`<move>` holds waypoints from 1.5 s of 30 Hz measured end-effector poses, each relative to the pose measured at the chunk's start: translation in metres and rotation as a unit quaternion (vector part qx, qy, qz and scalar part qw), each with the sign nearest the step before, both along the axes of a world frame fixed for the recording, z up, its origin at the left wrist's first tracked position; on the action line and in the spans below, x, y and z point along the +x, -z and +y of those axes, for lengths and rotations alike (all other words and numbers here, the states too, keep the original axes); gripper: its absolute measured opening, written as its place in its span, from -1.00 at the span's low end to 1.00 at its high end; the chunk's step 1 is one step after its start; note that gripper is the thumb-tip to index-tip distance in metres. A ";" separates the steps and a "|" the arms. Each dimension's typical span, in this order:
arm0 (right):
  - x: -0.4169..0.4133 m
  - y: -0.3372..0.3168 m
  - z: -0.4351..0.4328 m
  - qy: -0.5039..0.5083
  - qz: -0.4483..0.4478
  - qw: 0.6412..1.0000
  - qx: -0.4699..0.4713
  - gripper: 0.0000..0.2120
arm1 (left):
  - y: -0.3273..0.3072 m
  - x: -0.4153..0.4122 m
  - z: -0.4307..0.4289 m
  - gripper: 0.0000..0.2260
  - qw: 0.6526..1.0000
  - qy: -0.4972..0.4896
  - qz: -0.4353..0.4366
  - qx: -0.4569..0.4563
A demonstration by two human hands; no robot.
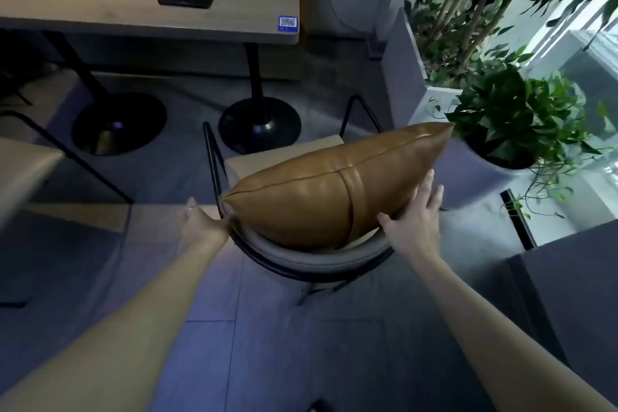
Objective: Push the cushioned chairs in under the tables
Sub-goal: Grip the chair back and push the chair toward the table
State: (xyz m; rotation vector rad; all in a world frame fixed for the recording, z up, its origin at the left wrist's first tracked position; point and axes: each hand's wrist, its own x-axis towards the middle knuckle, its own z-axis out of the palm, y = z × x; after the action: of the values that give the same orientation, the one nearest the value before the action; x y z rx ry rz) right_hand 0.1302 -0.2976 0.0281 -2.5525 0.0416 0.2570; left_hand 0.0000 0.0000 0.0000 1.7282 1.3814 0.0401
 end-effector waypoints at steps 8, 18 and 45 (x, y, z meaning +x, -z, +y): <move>0.008 0.059 0.006 0.166 0.161 0.966 0.116 0.09 | 0.039 0.012 -0.014 -0.14 0.992 -0.033 -0.015 -0.120; 0.008 0.073 0.008 0.219 0.163 0.948 0.162 -0.21 | 0.047 0.013 -0.014 -0.42 0.953 -0.109 -0.134 -0.248; -0.057 0.075 0.112 0.150 0.182 0.956 0.177 -0.19 | 0.049 -0.043 0.099 -0.71 0.937 -0.233 -0.179 -0.188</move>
State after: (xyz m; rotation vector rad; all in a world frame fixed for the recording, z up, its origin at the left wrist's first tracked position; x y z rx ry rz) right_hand 0.0730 -0.1853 -0.0466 -2.0794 0.4771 0.5577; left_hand -0.0426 0.0994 -0.0486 0.9949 1.3845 0.3169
